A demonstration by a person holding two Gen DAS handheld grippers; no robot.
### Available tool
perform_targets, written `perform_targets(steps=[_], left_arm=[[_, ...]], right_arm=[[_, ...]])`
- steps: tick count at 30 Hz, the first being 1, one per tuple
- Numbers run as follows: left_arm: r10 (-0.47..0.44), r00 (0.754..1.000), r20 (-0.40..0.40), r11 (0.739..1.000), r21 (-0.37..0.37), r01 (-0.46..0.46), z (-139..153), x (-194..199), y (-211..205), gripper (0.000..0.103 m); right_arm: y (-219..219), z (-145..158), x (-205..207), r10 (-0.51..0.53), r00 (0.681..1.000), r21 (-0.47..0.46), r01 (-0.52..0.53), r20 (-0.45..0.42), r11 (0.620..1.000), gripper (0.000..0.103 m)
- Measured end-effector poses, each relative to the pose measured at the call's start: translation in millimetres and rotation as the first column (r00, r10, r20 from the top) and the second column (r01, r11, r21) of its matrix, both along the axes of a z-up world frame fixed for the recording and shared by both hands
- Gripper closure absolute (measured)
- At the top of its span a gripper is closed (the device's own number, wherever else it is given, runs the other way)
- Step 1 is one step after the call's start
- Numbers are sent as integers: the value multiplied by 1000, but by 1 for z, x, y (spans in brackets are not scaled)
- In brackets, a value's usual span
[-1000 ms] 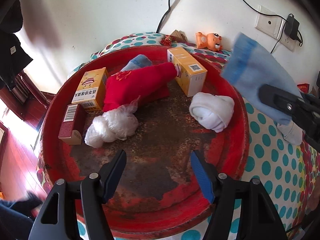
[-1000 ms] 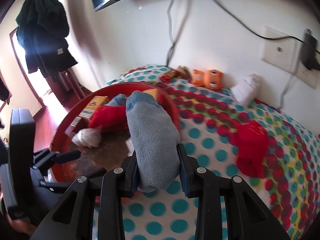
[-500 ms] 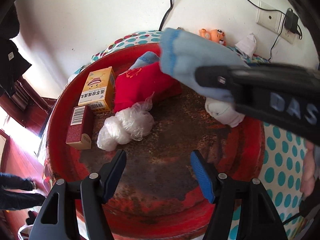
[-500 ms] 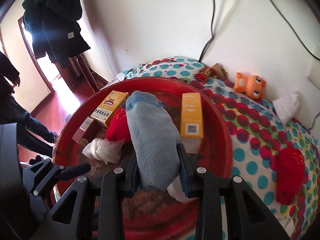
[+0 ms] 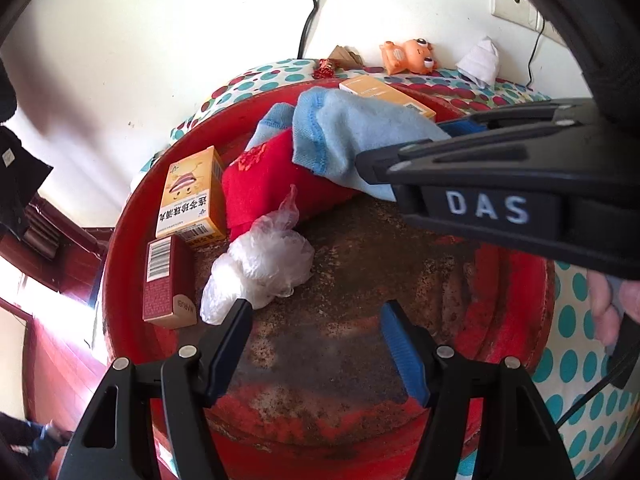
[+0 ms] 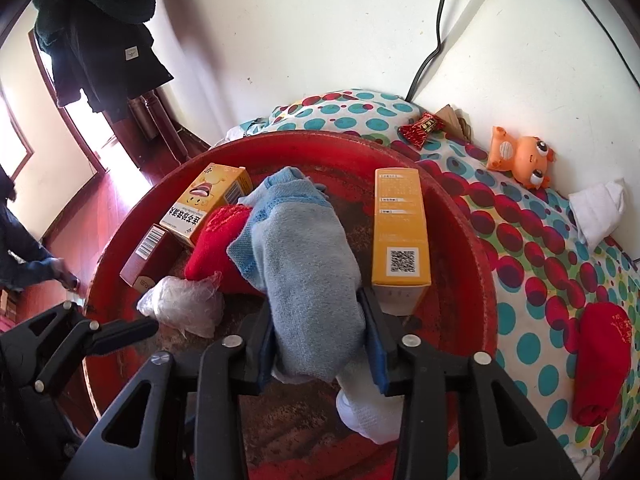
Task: Organize objects
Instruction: 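Carry the grey-blue sock over the red tray and release it with the right gripper, then grasp the red sock with the right gripper while the left gripper grasps the white sock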
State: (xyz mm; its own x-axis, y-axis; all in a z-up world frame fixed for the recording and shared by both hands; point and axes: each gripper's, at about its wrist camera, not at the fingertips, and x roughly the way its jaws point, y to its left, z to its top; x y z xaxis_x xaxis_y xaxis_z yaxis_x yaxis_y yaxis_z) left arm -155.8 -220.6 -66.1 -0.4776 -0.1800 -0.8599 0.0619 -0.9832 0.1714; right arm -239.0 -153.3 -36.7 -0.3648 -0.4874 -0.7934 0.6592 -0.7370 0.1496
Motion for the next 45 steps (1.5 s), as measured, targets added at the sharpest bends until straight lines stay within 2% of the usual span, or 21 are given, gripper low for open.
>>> perform_targets(steps=[3, 7, 13, 16, 19, 22, 25, 26, 28, 33, 36, 37, 41, 45], left_arm=[[-11, 1000, 2, 1000, -3, 11, -5, 0, 4, 34], [-22, 1000, -1, 1000, -3, 22, -5, 4, 13, 34], [-66, 998, -21, 998, 0, 66, 6, 8, 37, 34], [-108, 994, -35, 994, 7, 108, 14, 8, 58, 34], [-150, 988, -41, 988, 15, 151, 20, 5, 81, 35], [-167, 984, -66, 984, -73, 162, 24, 4, 106, 34], [-198, 978, -72, 979, 28, 200, 31, 2, 118, 34], [-210, 975, -69, 977, 26, 212, 32, 1, 124, 34], [-226, 972, -68, 974, -24, 225, 33, -2, 138, 34], [-242, 969, -42, 970, 14, 243, 29, -8, 153, 34], [-253, 967, -25, 967, 10, 254, 20, -16, 165, 34], [-260, 966, -18, 966, 12, 260, 17, -17, 169, 34], [-271, 963, -10, 960, 70, 271, 8, -27, 184, 34], [-274, 961, -23, 949, 154, 274, 5, -38, 197, 34]], right_arm=[[10, 7, 5, 2, 1000, -24, -2, -17, 1000, 43], [35, 18, 14, -23, 999, -68, 21, -26, 997, 41], [113, 30, 30, -144, 988, -113, 137, -53, 984, 34], [163, 27, 26, -239, 969, -90, 233, -64, 968, 33], [208, 22, 8, -337, 941, -67, 334, -32, 940, 33], [236, 12, -14, -397, 918, -48, 397, 12, 917, 32], [243, 1, -33, -409, 911, -43, 411, 52, 910, 31], [241, -3, -39, -408, 911, -38, 411, 59, 911, 30], [237, -9, -48, -404, 912, -42, 408, 75, 912, 29], [213, -26, -69, -382, 918, -40, 388, 103, 921, 26], [204, -38, -77, -362, 927, -14, 365, 103, 931, 51], [203, -37, -75, -352, 933, -8, 354, 71, 935, 63], [221, -28, -62, -356, 934, -16, 356, 11, 934, 70], [271, -14, -36, -431, 898, -10, 432, -90, 902, 70]])
